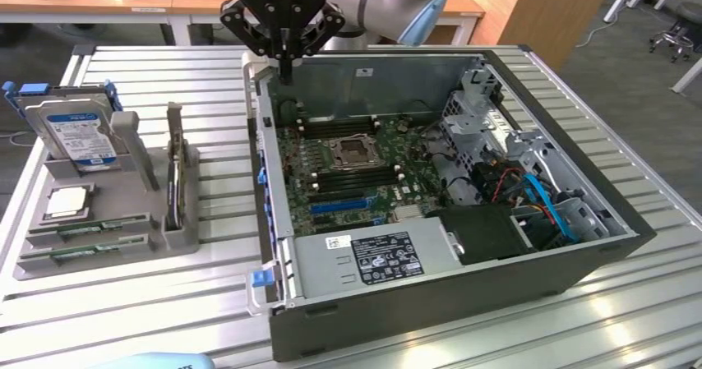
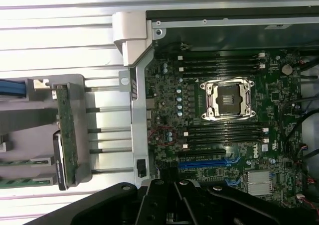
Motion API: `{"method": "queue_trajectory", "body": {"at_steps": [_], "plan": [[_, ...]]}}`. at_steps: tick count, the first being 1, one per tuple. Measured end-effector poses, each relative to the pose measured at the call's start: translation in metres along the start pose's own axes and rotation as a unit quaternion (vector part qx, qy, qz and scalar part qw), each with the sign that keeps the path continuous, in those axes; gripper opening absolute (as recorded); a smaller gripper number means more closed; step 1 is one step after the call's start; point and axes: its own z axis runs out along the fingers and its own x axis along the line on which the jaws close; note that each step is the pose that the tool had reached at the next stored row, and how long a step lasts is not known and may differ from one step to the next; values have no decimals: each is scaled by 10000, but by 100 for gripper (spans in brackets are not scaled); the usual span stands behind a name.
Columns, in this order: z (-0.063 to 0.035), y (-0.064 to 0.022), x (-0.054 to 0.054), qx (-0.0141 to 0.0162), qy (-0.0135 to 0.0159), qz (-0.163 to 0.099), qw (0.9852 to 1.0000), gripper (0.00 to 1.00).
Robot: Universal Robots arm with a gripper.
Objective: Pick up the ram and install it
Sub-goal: 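Reach for the ram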
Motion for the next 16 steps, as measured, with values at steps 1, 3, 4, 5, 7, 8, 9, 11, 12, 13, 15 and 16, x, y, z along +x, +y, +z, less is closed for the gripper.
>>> {"method": "queue_trajectory", "body": {"at_steps": [1,3,4,5,7,8,9,11,12,13,15,16], "plan": [[0,0,12,0,0,0,10000,10],[0,0,34,0,0,0,10000,10],[-1,0,45,0,0,0,10000,10],[-1,-1,57,0,0,0,10000,10],[-1,-2,82,0,0,0,10000,10],[-2,-3,96,0,0,0,10000,10],[-2,-4,111,0,0,0,10000,10],[-3,-6,146,0,0,0,10000,10],[-3,-8,165,0,0,0,10000,10],[-4,-9,182,0,0,0,10000,10],[-4,-11,214,0,0,0,10000,10],[-5,-12,231,0,0,0,10000,10]]}}
